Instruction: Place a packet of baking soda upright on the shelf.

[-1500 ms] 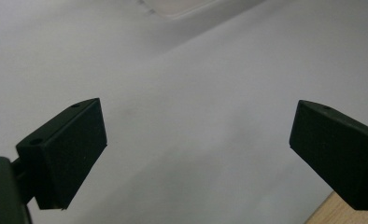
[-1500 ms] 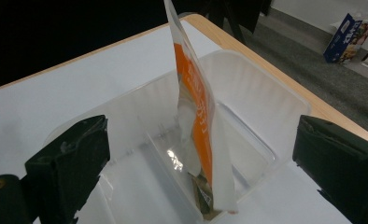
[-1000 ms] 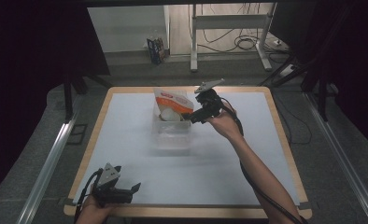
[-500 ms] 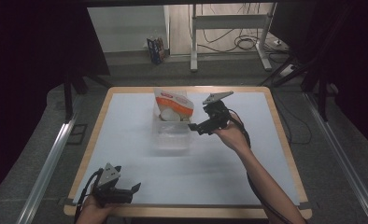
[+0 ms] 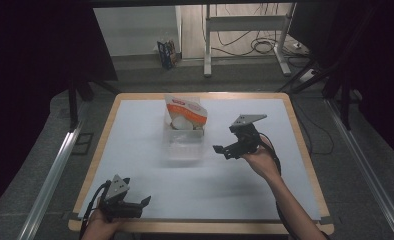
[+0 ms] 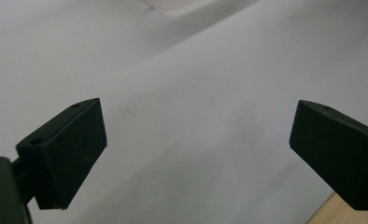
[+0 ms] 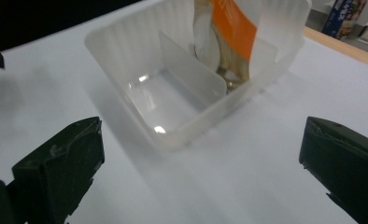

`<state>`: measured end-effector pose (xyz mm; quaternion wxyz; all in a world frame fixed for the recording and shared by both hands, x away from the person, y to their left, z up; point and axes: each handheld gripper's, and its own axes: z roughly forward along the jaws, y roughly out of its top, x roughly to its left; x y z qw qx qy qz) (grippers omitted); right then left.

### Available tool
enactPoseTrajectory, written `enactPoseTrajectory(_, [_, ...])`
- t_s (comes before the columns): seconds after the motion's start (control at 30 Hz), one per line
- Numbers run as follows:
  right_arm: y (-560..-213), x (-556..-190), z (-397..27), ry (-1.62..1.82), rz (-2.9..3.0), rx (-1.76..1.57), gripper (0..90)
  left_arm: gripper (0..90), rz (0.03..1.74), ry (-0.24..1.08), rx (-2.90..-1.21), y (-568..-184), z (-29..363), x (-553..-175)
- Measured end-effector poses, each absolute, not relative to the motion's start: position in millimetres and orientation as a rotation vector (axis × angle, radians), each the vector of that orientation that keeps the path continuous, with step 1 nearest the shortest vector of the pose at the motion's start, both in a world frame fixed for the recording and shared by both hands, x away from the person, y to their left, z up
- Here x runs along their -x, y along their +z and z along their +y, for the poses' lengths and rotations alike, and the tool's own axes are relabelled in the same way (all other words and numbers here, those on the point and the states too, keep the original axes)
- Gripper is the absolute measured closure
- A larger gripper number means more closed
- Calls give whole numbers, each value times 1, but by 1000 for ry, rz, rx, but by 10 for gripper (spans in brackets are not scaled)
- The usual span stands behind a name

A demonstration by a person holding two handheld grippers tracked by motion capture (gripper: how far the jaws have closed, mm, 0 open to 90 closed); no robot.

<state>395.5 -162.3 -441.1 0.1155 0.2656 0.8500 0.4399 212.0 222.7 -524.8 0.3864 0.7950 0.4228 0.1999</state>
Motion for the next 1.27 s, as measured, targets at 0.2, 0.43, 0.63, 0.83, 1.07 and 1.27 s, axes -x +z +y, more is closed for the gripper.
enactPoseTrajectory(0.2, [-446,-383,-175,1284,2478,-788,1,40,1074,513,-2021,-525,223,-211])
enactPoseTrajectory(0.43, [-448,-366,-184,1288,2460,-797,2,40,1074,513,-2020,-525,223,-211])
enactPoseTrajectory(0.63, [-453,-351,-195,1275,2447,-813,2,40,1074,512,-2022,-525,223,-211])
enactPoseTrajectory(0.83, [-464,-338,-209,1225,2425,-838,2,40,1073,514,-2025,-525,222,-211])
enactPoseTrajectory(1.07, [-482,-327,-224,1167,2416,-908,0,40,1077,513,-2027,-525,222,-212])
enactPoseTrajectory(1.27, [-490,-325,-228,1149,2436,-929,0,40,1076,512,-2031,-525,221,-212])
